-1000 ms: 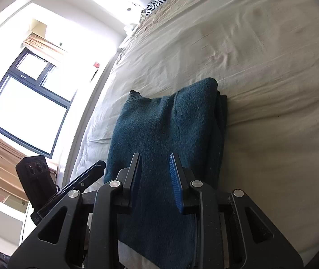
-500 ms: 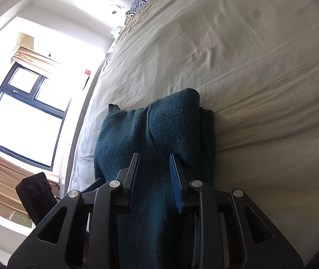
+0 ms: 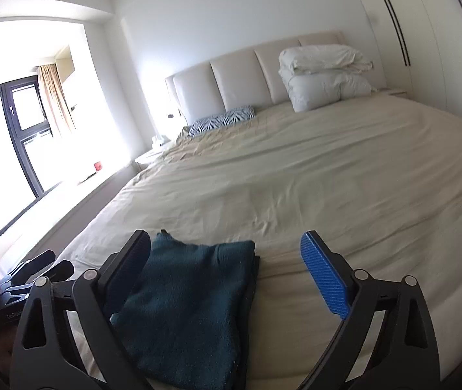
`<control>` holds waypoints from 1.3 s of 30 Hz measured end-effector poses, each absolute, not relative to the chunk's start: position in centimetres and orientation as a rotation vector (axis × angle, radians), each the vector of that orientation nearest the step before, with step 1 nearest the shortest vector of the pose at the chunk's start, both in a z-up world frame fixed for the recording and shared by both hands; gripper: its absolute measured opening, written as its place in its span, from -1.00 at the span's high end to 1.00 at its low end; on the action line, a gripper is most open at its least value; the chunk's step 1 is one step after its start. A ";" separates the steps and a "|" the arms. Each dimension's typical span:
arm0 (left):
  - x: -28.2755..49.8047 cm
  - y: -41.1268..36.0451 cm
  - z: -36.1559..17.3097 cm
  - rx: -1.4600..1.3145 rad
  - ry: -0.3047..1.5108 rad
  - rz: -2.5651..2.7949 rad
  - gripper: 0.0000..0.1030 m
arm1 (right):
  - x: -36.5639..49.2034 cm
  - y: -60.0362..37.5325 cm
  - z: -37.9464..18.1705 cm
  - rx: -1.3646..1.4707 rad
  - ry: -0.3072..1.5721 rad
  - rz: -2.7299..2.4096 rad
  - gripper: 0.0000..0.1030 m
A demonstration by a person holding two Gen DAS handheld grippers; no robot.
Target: Fold small clothes
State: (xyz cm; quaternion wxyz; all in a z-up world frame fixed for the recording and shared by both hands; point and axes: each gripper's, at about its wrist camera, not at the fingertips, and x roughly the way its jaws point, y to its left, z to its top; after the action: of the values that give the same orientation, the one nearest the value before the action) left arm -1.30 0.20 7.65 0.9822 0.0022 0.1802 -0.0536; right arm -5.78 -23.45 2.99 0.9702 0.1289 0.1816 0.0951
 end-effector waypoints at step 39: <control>-1.8 2.0 -1.5 -0.049 0.851 0.075 -1.00 | -9.2 -17.7 -4.0 0.083 0.811 0.032 -1.00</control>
State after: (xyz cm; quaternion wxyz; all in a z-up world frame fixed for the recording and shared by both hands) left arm -1.82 2.03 -1.54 0.9098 -0.0240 0.4127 0.0366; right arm -9.20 -17.65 -3.98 0.9179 0.0403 0.3945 0.0155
